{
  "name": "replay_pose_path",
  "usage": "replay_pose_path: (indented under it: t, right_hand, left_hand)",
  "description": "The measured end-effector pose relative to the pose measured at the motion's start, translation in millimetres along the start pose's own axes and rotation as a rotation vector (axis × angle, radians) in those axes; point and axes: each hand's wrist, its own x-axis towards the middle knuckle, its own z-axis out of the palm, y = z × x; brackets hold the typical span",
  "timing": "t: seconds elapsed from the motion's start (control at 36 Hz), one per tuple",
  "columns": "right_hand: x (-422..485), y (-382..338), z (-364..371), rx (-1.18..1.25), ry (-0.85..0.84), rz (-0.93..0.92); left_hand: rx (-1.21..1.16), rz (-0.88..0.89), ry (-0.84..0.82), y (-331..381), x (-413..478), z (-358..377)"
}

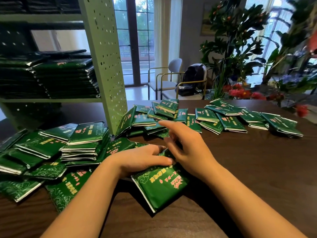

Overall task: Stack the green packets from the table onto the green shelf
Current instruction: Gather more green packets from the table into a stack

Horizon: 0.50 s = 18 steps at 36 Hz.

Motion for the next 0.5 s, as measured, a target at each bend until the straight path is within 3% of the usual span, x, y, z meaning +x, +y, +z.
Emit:
replay_pose_path:
  t: [0.17, 0.33, 0.5]
  right_hand:
    - [5, 14, -4, 0.041, 0.136, 0.180]
    - [20, 54, -14, 0.124, 0.181, 0.442]
    - [32, 118, -34, -0.223, 0.084, 0.596]
  left_hand:
    - [-0.075, 0.012, 0.036, -1, 5, -1]
    - [-0.266, 0.023, 0.237, -1, 14, 2]
    - [-0.627, -0.001, 0.409, 7, 20, 12]
